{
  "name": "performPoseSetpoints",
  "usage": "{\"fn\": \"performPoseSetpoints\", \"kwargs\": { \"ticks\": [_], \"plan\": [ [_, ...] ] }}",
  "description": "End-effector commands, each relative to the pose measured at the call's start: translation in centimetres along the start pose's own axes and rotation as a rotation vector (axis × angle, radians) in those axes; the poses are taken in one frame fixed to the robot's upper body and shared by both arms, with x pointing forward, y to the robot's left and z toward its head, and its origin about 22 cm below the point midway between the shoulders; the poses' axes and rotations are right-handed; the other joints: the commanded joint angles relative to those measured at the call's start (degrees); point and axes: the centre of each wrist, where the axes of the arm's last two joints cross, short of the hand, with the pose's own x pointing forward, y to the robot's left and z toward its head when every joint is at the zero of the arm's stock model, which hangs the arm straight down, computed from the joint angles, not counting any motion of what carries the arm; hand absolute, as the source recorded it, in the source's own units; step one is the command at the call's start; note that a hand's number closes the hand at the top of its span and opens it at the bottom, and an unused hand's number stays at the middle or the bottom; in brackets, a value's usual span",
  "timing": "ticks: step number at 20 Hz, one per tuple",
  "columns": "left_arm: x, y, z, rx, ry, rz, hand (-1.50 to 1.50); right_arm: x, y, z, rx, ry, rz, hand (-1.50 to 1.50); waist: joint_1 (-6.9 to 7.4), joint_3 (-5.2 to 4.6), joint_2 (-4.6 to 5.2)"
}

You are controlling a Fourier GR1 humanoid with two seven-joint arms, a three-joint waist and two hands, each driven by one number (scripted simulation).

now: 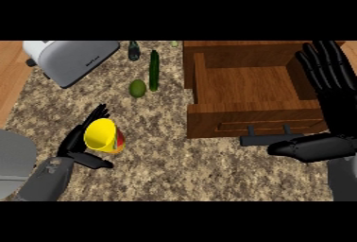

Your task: Pick up the cup, place it into the drawer and close the drawer

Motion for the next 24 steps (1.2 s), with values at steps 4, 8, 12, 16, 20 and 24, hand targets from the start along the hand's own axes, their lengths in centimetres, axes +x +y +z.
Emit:
{"fn": "performPoseSetpoints", "kwargs": {
  "ticks": [4, 8, 12, 16, 20, 24],
  "plan": [
    [-1.1, -1.6, 0.1, -0.074, -0.100, 0.071, -1.50, 0.1, 0.3, -0.5, 0.017, -0.013, 0.004, -1.50, -0.08, -0.05, 0.19],
    [-0.2, -0.8, -0.8, -0.084, -0.117, 0.106, -1.50, -0.3, 0.3, 1.2, 0.015, 0.001, -0.003, -1.50, -0.80, -0.04, 0.19],
    [-0.2, -1.6, -1.5, -0.130, -0.110, 0.158, -1.50, -0.6, -0.2, -0.5, -0.007, 0.007, 0.014, -1.50, -0.02, -0.04, 0.36],
    [-1.3, -3.4, -1.3, -0.176, -0.124, 0.274, 1.50, -0.3, -0.6, 1.0, 0.009, 0.008, 0.012, -1.50, -0.96, -0.07, 0.21],
    [-0.7, -4.2, -2.5, -0.106, -0.290, 0.121, 1.50, 0.3, -0.2, -0.4, 0.011, 0.014, 0.036, -1.50, 0.11, -0.12, 0.23],
    [1.0, -4.2, -4.7, 0.004, -0.395, -0.042, 1.50, -0.8, -0.2, 0.0, -0.012, -0.004, 0.013, -1.50, 0.15, 0.02, 0.14]
  ]
}}
